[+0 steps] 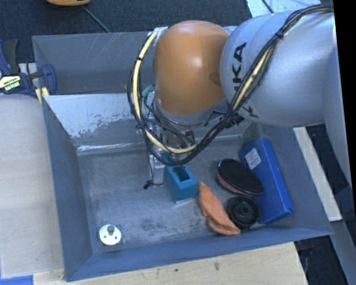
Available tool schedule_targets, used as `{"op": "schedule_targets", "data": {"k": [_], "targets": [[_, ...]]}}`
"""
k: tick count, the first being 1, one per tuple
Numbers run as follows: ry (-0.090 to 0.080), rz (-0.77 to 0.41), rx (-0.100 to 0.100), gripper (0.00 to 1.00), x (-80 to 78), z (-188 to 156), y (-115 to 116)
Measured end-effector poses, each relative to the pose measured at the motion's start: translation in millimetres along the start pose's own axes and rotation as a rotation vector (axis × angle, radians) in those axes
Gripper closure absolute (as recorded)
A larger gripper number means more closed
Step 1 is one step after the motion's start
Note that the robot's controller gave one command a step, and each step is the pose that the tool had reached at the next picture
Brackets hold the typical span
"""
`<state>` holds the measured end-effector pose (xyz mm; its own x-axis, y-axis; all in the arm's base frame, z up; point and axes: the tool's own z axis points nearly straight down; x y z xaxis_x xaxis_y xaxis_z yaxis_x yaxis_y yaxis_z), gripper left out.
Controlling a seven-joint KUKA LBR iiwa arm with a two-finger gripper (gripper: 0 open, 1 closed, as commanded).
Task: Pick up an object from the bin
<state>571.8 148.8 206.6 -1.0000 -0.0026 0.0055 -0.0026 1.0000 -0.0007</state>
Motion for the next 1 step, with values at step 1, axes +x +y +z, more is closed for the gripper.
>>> {"op": "schedule_targets", "data": {"k": [1], "targets": [[-0.009,0.002,-0.002,0.00,-1.6,-5.1,-0.5]]}}
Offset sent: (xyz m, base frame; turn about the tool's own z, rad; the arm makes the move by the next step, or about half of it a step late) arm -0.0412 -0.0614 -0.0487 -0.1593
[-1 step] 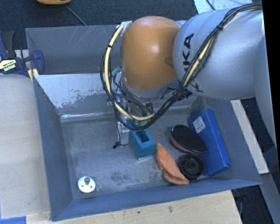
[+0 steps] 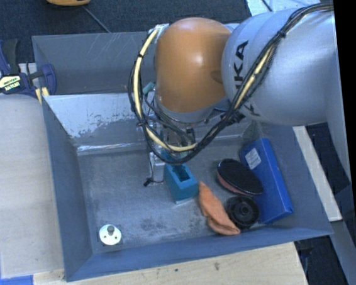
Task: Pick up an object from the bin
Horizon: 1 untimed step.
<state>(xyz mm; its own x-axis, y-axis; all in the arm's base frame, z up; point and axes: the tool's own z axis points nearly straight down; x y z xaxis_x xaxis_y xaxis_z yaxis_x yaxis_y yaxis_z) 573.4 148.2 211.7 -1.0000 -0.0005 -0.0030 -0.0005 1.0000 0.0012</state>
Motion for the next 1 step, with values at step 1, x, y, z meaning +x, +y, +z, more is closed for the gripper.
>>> {"op": "schedule_targets", "data": {"k": [1], "targets": [[0.001,-0.002,0.000,0.00,0.5,0.3,-0.6]]}}
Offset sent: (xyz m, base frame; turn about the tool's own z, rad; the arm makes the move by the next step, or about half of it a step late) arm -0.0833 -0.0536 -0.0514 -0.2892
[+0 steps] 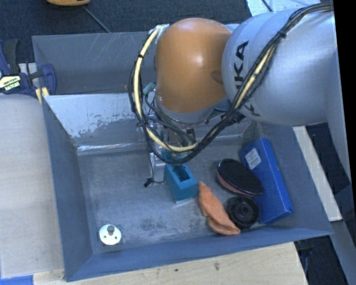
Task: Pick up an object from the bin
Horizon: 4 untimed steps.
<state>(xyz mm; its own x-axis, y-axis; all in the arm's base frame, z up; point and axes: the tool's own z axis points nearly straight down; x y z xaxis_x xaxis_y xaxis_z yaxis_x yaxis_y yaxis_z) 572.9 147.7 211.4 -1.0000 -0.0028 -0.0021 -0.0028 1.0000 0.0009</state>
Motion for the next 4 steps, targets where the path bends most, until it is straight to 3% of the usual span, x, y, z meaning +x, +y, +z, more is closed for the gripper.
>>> {"op": "schedule_targets", "data": {"k": [1,2,3,4], "targets": [[-0.002,-0.243,0.000,0.00,59.3,35.6,-36.7],[0.002,-0.264,0.000,0.00,61.9,49.3,-48.9],[0.000,-0.215,0.000,0.00,77.9,62.3,-85.7],[-0.001,-0.245,0.001,0.00,66.3,79.3,-92.8]]}}
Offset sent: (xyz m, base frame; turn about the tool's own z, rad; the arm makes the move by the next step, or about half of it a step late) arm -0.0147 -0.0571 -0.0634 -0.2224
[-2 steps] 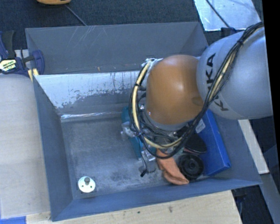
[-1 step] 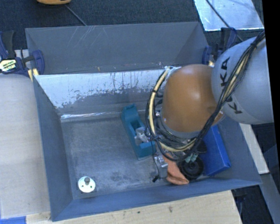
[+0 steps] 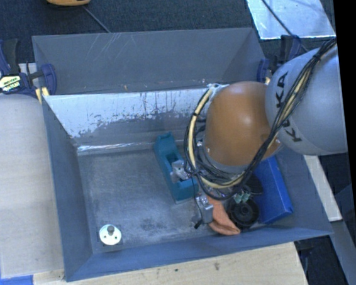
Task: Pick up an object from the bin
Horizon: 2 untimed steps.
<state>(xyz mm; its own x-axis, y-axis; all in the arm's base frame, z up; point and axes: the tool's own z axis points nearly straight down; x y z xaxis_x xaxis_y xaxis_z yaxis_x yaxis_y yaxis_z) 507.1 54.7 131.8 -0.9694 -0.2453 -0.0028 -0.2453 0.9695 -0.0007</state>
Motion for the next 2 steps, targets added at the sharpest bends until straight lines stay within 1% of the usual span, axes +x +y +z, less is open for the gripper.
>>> {"op": "schedule_targets", "data": {"k": [1,2], "targets": [[-0.005,-0.097,-0.001,0.00,1.6,8.2,-11.0],[-0.018,-0.239,0.002,0.00,7.9,28.7,-14.2]]}}
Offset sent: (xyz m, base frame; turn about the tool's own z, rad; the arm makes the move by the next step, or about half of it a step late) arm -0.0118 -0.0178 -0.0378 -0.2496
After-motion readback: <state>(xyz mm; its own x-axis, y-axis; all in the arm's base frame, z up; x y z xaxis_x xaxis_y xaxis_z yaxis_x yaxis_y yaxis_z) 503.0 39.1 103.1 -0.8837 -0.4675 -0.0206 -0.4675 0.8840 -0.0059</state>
